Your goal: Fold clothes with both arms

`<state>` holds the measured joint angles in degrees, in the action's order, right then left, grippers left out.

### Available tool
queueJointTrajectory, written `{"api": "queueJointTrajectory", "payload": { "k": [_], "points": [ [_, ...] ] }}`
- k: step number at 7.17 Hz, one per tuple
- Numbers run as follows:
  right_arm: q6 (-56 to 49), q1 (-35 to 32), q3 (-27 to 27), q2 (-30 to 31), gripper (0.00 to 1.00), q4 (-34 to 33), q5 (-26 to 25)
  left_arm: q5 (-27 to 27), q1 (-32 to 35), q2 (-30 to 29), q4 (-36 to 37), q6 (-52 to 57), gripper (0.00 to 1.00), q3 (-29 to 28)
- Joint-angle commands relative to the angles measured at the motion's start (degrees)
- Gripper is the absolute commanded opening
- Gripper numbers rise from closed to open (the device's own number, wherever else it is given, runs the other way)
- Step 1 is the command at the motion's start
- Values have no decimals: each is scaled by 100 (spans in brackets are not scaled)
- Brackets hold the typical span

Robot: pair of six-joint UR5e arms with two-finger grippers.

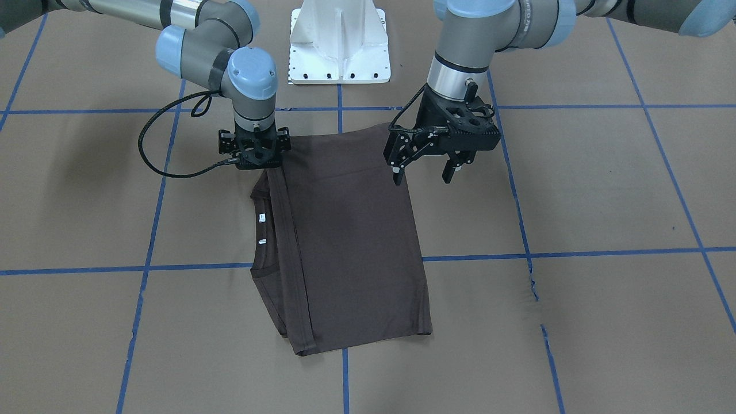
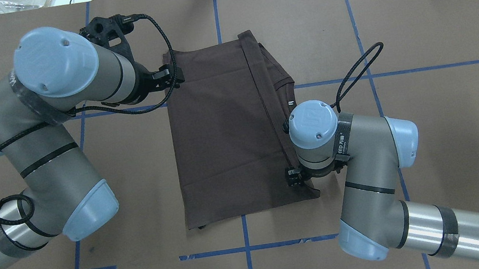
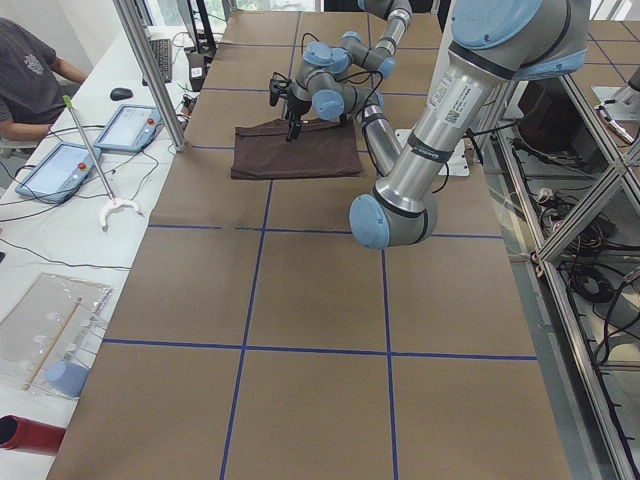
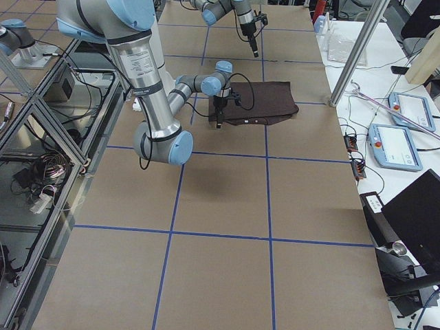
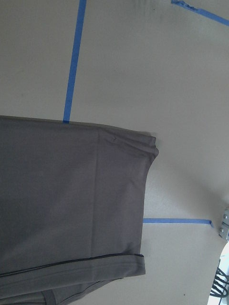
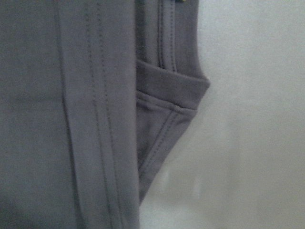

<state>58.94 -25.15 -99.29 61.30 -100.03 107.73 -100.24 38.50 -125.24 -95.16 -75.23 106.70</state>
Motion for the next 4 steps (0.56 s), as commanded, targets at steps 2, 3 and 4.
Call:
{"api": "queueJointTrajectory", "payload": {
  "k": [2, 3, 4],
  "points": [
    [-67, -192, -20, 206, 100, 1, 11, -5, 0, 0, -11, 0, 100, 0],
    [-76, -253, -20, 250, 100, 10, 2, 4, 0, 0, -12, 0, 100, 0],
    [-93, -350, -2, 251, 100, 10, -15, 4, 0, 9, -12, 0, 100, 0]
  ]
}}
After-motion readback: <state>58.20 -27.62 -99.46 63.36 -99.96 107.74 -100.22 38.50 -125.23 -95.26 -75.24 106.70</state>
